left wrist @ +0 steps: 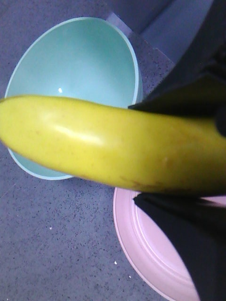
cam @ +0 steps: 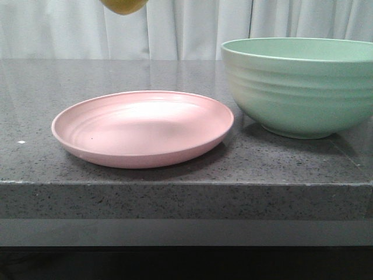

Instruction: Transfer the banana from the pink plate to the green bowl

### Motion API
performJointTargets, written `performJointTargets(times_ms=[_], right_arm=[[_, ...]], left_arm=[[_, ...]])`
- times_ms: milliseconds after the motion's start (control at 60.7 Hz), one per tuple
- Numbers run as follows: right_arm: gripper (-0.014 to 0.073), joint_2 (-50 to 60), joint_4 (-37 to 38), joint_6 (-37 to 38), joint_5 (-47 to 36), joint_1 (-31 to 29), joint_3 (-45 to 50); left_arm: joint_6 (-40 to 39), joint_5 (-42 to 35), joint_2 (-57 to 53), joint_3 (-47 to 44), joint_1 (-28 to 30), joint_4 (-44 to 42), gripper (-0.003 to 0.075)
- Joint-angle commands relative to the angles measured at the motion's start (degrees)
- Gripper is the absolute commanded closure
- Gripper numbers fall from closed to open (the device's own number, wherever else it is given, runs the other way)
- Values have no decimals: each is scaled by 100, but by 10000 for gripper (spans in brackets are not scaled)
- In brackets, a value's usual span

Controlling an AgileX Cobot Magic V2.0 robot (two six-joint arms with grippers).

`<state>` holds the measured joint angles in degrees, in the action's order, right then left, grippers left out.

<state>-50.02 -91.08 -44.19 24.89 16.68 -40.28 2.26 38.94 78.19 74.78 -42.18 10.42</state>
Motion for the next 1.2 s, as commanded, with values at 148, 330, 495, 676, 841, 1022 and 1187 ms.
performJointTargets(times_ms=[148, 330, 495, 676, 841, 1022, 1187], right_arm=[[-59, -1504, -1878, -1475, 1027, 18, -891], [-59, -2284, -1878, -1475, 1641, 19, -1364], [-45, -2564, -1878, -1475, 1930, 19, -1587], [218, -2572, -1878, -1475, 1945, 19, -1592], [463, -2572, -1878, -1475, 1944, 19, -1592], [504, -2572, -1878, -1475, 1944, 19, -1592], [504, -2572, -1859, -1475, 1883, 8, -1621]], left_arm=[[3, -374, -220, 201, -51, 75, 625], [3, -382, -220, 201, -51, 75, 625], [3, -385, -210, 201, -51, 75, 625], [3, -385, -210, 201, -51, 75, 625], [3, -385, -210, 201, -51, 75, 625], [3, -385, -210, 201, -51, 75, 569], [3, -385, -210, 201, -51, 75, 295]])
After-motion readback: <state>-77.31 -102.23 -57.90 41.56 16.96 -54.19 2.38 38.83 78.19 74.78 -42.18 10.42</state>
